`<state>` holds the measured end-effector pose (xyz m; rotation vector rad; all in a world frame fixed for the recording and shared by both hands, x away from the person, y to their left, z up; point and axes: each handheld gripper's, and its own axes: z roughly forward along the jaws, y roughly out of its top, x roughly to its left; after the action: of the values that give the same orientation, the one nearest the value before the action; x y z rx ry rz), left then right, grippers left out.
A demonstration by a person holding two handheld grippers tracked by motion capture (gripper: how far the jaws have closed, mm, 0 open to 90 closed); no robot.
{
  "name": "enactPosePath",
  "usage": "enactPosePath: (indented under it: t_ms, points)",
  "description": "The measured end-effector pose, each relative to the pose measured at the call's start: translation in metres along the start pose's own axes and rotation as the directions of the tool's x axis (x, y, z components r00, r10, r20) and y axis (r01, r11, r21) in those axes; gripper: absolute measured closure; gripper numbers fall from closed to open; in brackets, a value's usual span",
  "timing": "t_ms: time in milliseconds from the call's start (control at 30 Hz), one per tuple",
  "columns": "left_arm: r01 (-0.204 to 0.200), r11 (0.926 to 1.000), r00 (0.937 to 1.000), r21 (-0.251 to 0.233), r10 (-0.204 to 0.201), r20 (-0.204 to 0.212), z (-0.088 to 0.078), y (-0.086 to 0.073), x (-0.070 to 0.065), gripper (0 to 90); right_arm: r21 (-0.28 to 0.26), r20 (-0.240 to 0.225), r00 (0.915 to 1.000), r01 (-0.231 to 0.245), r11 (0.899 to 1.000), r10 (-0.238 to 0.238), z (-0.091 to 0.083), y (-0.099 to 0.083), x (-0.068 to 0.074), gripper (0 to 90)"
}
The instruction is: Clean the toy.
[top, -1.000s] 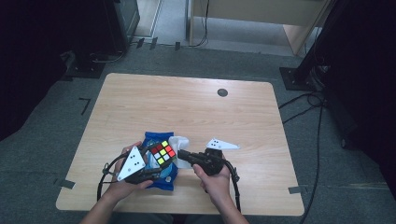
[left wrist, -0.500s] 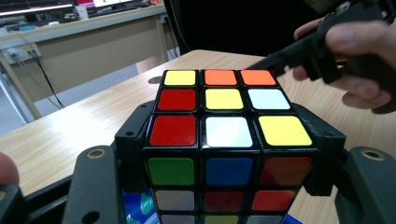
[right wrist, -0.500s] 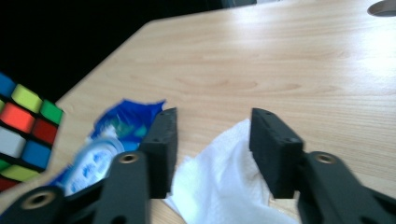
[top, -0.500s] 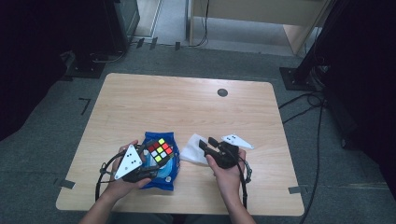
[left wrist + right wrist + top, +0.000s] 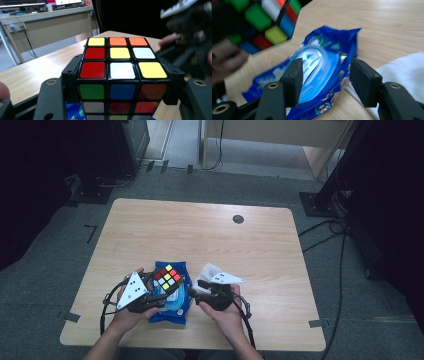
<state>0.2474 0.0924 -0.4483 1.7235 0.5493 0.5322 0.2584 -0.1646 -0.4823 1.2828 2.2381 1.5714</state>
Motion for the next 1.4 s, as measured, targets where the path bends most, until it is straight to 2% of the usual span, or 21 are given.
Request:
enactPosePath:
  t_ms: [100, 200, 367, 500, 600, 700, 833, 967, 1067, 1133, 1267, 1333, 1400]
  points:
    - [0.007, 1.0000, 0.9999, 0.004, -0.007, 0.012, 0.001, 0.000, -0.001, 34.2, -0.019, 0.005, 0.9957, 0.093, 0.995, -0.093, 0.008, -0.002, 0.014, 40.4]
    - [0.015, 0.9998, 0.9996, 0.012, -0.015, 0.025, 0.003, -0.001, -0.003, 34.2, -0.058, 0.009, 0.9845, 0.175, 0.983, -0.175, 0.013, -0.002, 0.025, 39.5]
    - [0.044, 0.9990, 0.9979, 0.007, -0.044, 0.047, 0.004, 0.000, -0.002, 34.1, -0.079, 0.031, 0.9741, 0.226, 0.971, -0.224, 0.012, -0.003, 0.033, 43.8]
    - [0.070, 0.9973, 0.9959, 0.023, -0.071, 0.056, 0.005, 0.001, -0.001, 34.1, -0.078, 0.060, 0.9598, 0.278, 0.957, -0.274, 0.009, -0.003, 0.036, 44.5]
    - [0.085, 0.9958, 0.9939, 0.036, -0.087, 0.067, 0.006, 0.000, 0.000, 34.0, -0.071, 0.069, 0.9563, 0.289, 0.955, -0.284, 0.009, -0.004, 0.037, 44.4]
    - [0.116, 0.9919, 0.9892, 0.053, -0.120, 0.084, 0.008, -0.001, 0.003, 34.0, -0.065, 0.072, 0.9518, 0.303, 0.951, -0.298, 0.009, -0.005, 0.037, 44.4]
    - [0.143, 0.9877, 0.9845, 0.065, -0.148, 0.093, 0.009, -0.002, 0.006, 33.8, -0.064, 0.073, 0.9498, 0.309, 0.949, -0.304, 0.009, -0.005, 0.038, 44.5]
    - [0.119, 0.9886, 0.9870, 0.092, -0.128, 0.097, 0.012, -0.003, 0.001, 33.4, -0.097, 0.046, 0.9482, 0.317, 0.943, -0.314, 0.007, -0.004, 0.042, 44.9]
    - [0.098, 0.9900, 0.9887, 0.102, -0.108, 0.104, 0.014, -0.004, -0.003, 33.7, -0.105, 0.038, 0.9361, 0.352, 0.930, -0.350, 0.006, -0.004, 0.048, 42.7]
    - [0.097, 0.9906, 0.9891, 0.096, -0.107, 0.101, 0.014, -0.004, -0.004, 33.8, -0.098, 0.054, 0.9310, 0.365, 0.926, -0.361, 0.007, -0.004, 0.050, 42.6]
    - [0.087, 0.9922, 0.9902, 0.090, -0.096, 0.101, 0.013, -0.003, -0.004, 33.9, -0.108, 0.037, 0.9266, 0.376, 0.920, -0.374, 0.005, -0.004, 0.048, 42.6]
    - [0.093, 0.9921, 0.9902, 0.085, -0.101, 0.097, 0.012, -0.003, -0.002, 33.9, -0.094, 0.035, 0.9272, 0.375, 0.922, -0.373, 0.005, -0.003, 0.045, 41.1]
    - [0.127, 0.9890, 0.9859, 0.076, -0.135, 0.099, 0.011, -0.004, 0.002, 33.9, -0.082, 0.033, 0.9321, 0.362, 0.929, -0.361, 0.003, -0.002, 0.040, 42.1]
